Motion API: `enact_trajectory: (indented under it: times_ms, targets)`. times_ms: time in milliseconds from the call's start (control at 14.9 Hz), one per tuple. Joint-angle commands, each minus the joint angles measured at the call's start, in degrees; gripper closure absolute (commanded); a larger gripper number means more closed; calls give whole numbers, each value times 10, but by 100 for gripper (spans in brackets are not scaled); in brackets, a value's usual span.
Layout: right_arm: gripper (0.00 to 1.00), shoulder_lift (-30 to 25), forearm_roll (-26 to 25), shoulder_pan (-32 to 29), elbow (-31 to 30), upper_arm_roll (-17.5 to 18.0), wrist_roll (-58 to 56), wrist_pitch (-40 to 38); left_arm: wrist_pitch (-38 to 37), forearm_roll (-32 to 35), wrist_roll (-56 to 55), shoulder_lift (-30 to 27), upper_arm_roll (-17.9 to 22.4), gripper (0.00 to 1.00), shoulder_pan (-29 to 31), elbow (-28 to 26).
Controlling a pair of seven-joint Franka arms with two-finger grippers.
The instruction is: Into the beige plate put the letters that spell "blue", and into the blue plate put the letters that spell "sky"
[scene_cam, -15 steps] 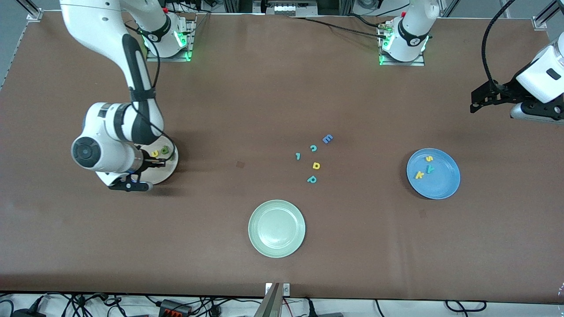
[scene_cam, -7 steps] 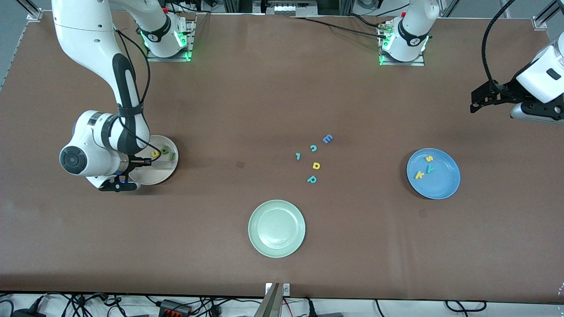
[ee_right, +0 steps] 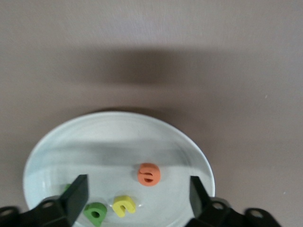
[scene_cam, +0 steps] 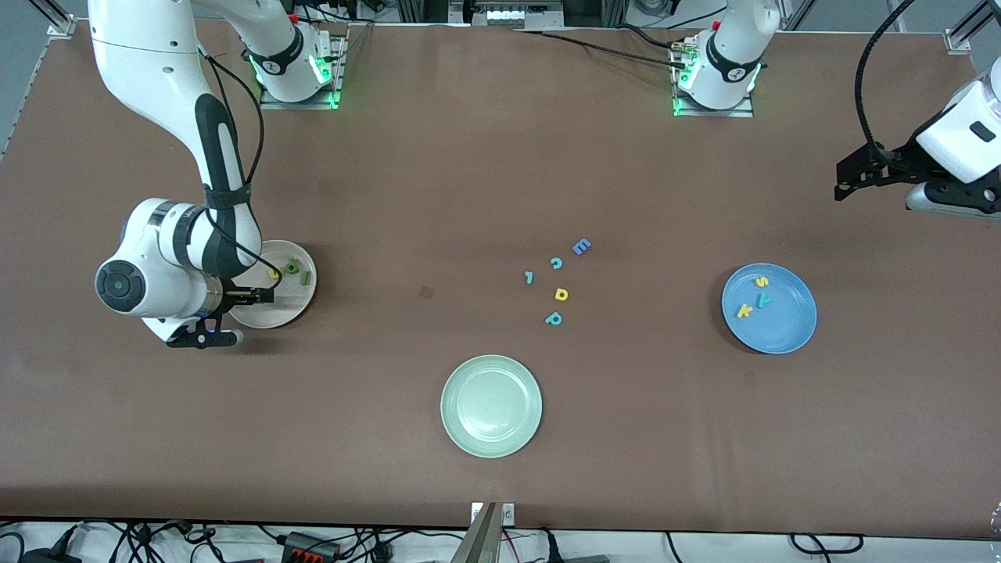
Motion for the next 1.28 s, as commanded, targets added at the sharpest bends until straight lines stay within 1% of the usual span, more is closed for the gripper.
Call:
enact_trajectory:
  times_ms: [0, 269, 336, 403, 538, 605, 672, 739, 806, 941, 1210]
  targets:
    - [0, -10, 9, -7, 27, 4, 6, -13, -9, -12, -3, 5, 2, 0, 0, 14]
    - [0, -15, 45, -7, 95, 3, 7, -27, -9, -12, -3, 5, 3, 0, 0, 14]
    - [0, -15, 47, -7, 114, 3, 8, -39, -9, -12, -3, 5, 3, 0, 0, 14]
    - [0, -15, 46, -7, 119, 6, 23, -38, -9, -13, -3, 5, 3, 0, 0, 14]
    - [0, -16, 24, -10, 139, 18, 91, -43, -9, -12, -3, 5, 3, 0, 0, 14]
    - [0, -24, -12, -13, 148, 36, 122, -43, -9, -12, -3, 5, 3, 0, 0, 14]
    - [0, -42, -46, -32, 150, 56, 153, -43, -9, -13, -3, 5, 2, 0, 0, 14]
    - [0, -66, -72, -58, 150, 89, 183, -45, -9, -12, -3, 5, 3, 0, 0, 14]
    - [0, -95, -98, -89, 150, 131, 198, -60, -9, -12, -3, 5, 3, 0, 0, 14]
    - [0, -148, -142, -142, 150, 189, 219, -92, -9, -12, -3, 5, 3, 0, 0, 14]
    - [0, -238, -150, -214, 150, 222, 211, -149, -9, -12, -3, 5, 1, 0, -1, 15]
